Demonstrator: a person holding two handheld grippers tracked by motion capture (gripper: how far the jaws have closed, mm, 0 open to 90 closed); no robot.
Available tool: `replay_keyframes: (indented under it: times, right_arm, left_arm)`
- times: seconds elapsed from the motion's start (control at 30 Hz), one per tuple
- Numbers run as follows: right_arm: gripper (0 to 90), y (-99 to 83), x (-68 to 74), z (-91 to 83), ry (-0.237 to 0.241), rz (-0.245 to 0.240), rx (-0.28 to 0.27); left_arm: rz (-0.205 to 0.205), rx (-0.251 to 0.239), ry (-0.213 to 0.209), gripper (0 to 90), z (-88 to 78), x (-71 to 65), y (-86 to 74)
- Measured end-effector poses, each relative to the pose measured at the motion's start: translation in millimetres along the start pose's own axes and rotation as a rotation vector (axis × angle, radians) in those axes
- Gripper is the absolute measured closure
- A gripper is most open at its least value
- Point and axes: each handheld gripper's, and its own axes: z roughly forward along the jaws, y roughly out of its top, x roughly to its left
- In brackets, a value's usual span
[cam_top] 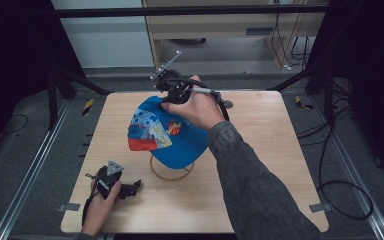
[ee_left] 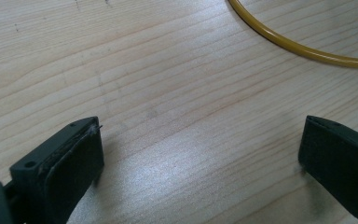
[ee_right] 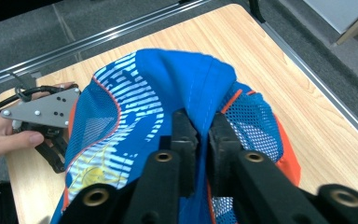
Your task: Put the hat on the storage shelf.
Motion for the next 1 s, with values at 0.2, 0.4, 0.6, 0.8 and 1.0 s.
replay_keyframes:
  times: [0.2,0.4,0.6,0.8,1.0]
  right_arm:
    - [70.7,-5.1,-2.8,-0.5,-0.001,0.024,-0.011]
    - [64.3,-6.8,-4.3,-2.4,-0.004,0.041,-0.02]
    - [59.9,-8.0,-2.9,-3.9,-0.004,0.042,-0.034]
    - [56.7,-8.3,-1.1,-7.2,0.0,0.041,-0.039]
    - [55.4,-9.4,-1.0,-11.2,0.001,0.048,-0.045]
  left_arm:
    - [0.0,0.0,0.0,0.0,0.0,0.0,0.0]
    - [0.001,0.0,0.0,0.0,0.0,0.1,0.0]
    - [-0.003,-0.004,0.0,0.0,0.2,-0.2,0.0]
    - [-0.004,-0.004,0.001,0.0,0.3,-0.3,0.0]
    - [-0.003,-0.003,0.0,0.0,0.2,-0.2,0.0]
